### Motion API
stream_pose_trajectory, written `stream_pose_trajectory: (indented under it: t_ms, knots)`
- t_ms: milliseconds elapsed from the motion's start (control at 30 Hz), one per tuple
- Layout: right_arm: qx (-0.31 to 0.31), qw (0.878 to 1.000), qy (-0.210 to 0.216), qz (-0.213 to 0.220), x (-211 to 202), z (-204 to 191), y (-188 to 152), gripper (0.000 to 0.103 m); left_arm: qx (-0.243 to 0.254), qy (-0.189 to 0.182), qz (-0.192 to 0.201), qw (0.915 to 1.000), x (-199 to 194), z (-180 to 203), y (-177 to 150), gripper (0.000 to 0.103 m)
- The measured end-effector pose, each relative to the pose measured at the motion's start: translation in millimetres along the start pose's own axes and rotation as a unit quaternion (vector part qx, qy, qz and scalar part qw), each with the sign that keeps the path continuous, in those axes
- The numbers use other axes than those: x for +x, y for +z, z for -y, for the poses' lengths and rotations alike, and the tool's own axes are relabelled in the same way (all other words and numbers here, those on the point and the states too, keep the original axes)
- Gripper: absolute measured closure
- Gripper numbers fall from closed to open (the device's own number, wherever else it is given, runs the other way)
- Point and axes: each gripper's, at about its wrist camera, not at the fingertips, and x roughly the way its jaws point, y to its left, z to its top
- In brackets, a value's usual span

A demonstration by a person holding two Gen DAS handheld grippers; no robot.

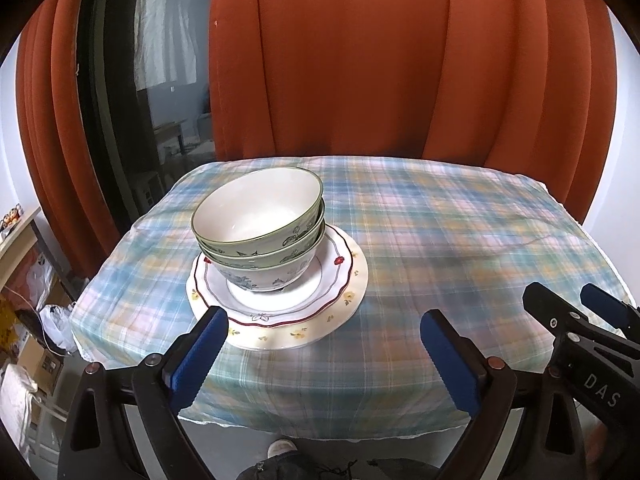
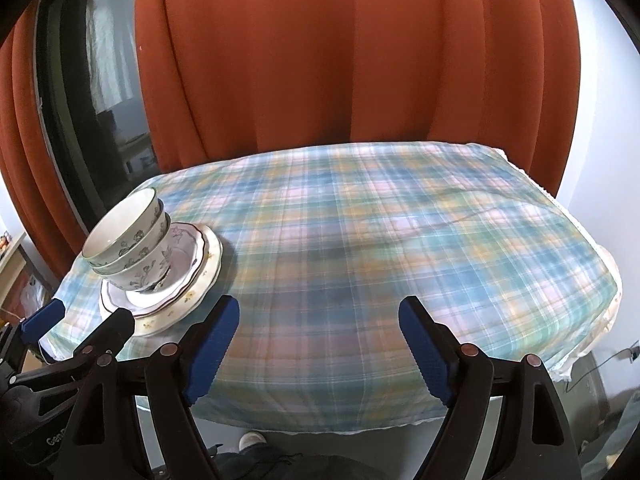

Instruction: Organize plates and bowls

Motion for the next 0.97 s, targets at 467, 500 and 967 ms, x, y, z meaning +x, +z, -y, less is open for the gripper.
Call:
stream_pose_trajectory:
  t_ms: [467, 500, 967]
  knots:
    - [0.0, 1.0, -0.003, -0.002, -1.1, 1.2, -0.8, 0.018, -0.002, 0.002, 0.001, 1.0, -2.1, 0.1, -2.0, 0.003]
    - [0.0, 1.0, -0.003, -0.002, -1.2, 1.1, -0.7, 0.018, -0.002, 0.002, 0.001, 1.0, -2.6, 0.5, -2.6, 0.002]
    - [0.002, 1.0, -0.005, -0.003, -4.7, 5.8, -6.2, 0.018, -0.003, -0.003, -0.002, 1.0, -3.5, 7.9, -4.5, 0.002]
